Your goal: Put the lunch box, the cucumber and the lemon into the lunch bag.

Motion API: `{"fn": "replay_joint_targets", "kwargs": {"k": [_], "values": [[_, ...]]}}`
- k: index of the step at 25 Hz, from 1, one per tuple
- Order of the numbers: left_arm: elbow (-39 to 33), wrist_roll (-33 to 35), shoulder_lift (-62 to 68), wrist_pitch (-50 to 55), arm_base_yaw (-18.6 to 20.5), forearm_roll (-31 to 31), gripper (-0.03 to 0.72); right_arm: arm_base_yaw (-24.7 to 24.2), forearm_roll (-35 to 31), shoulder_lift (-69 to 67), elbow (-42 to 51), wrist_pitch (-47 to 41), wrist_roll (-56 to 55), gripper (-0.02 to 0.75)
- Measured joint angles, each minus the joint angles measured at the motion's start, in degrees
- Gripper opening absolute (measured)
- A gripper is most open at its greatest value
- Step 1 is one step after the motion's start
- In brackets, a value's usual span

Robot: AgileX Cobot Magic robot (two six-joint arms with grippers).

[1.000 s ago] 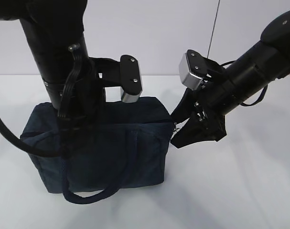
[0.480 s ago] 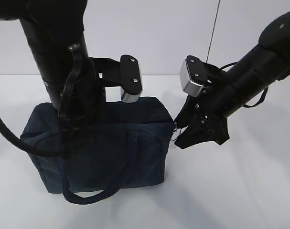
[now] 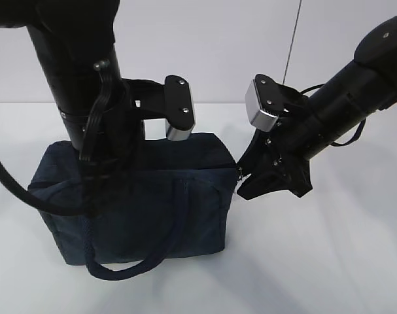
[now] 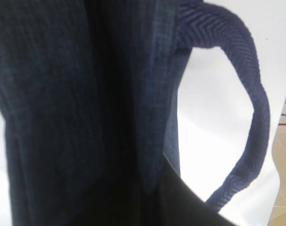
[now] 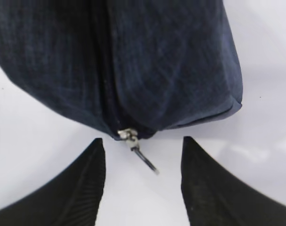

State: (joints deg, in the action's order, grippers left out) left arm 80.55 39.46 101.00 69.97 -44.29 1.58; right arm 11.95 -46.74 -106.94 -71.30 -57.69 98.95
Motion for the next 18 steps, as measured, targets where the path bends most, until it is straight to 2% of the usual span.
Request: {"fn": "replay_joint_targets", "kwargs": {"k": [10, 18], "values": [[0.0, 0.0, 0.0, 0.0, 0.0, 0.0, 0.001, 0.0, -0.8, -0.1, 0.0, 0.0, 0.2, 0.368], [0.0, 0.0, 0.0, 0.0, 0.0, 0.0, 0.001, 0.0, -0.8, -1.2, 0.0, 0.1, 0.4, 0.28]]}}
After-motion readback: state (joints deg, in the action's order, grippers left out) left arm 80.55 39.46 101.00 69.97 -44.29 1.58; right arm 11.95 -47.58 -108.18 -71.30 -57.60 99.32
